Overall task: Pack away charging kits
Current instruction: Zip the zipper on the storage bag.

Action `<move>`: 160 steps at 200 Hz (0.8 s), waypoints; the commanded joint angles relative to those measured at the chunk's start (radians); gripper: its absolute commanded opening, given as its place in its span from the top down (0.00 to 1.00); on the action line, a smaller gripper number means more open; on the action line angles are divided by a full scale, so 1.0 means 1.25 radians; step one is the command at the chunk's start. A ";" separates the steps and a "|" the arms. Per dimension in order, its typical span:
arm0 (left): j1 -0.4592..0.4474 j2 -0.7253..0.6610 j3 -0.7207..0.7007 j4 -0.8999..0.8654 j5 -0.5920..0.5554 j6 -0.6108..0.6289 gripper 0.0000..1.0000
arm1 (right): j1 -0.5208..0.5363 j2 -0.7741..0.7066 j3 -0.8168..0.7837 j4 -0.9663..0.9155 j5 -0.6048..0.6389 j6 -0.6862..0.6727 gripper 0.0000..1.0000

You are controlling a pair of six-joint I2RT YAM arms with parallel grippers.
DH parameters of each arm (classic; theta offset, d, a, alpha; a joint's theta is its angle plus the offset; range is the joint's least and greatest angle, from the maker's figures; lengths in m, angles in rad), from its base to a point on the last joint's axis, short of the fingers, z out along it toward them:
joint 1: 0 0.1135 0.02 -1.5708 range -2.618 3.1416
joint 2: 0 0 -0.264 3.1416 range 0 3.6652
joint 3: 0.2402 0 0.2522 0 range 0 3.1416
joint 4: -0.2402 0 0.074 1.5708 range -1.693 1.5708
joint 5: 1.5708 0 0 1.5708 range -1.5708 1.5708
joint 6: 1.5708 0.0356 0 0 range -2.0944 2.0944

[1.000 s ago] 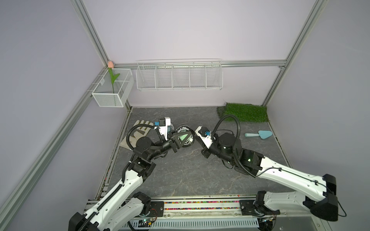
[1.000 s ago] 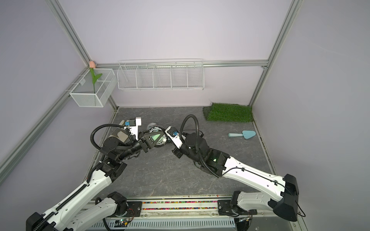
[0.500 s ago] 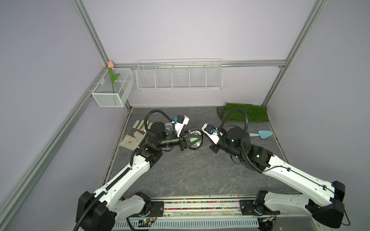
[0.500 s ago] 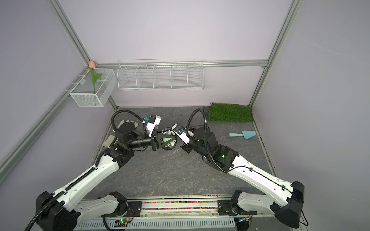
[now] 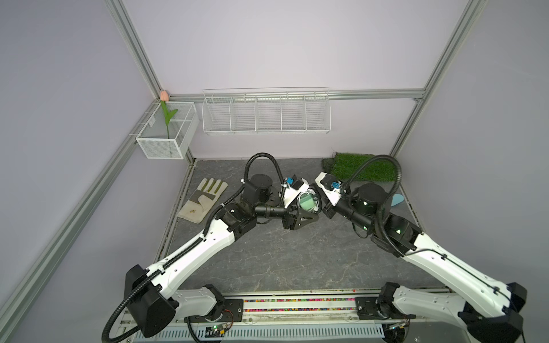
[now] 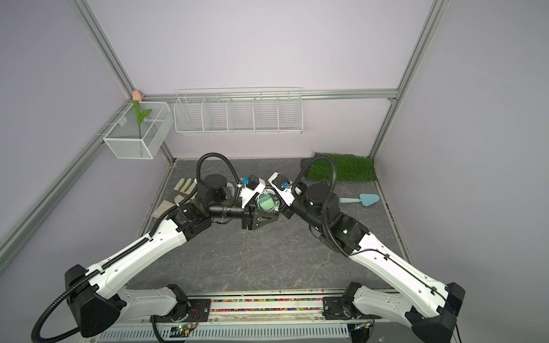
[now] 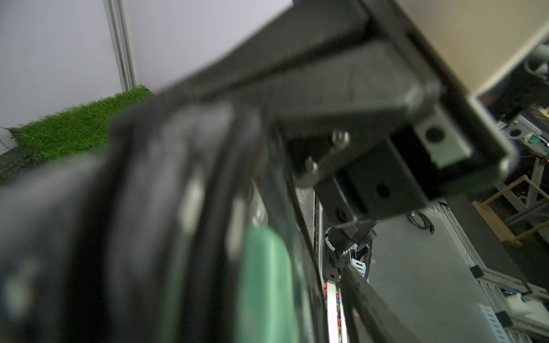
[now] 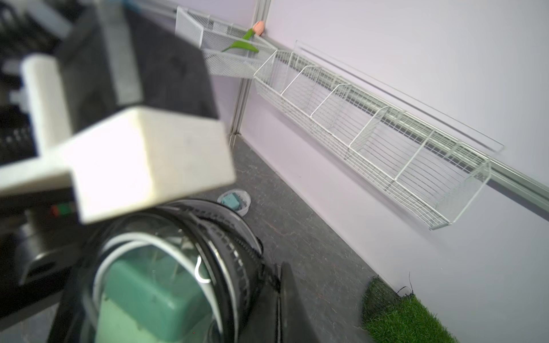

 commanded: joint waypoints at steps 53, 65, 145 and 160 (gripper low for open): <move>0.018 -0.092 -0.136 0.355 -0.035 -0.190 0.18 | 0.004 -0.034 -0.070 0.225 0.076 0.209 0.94; 0.018 -0.114 -0.166 0.427 -0.079 -0.221 0.16 | 0.004 -0.036 -0.078 0.242 0.081 0.242 0.93; 0.018 -0.092 -0.221 0.699 -0.192 -0.339 0.18 | 0.116 -0.001 -0.083 0.285 0.175 0.301 0.93; 0.019 -0.087 -0.212 0.702 -0.195 -0.350 0.50 | 0.123 0.003 -0.083 0.290 0.188 0.297 0.93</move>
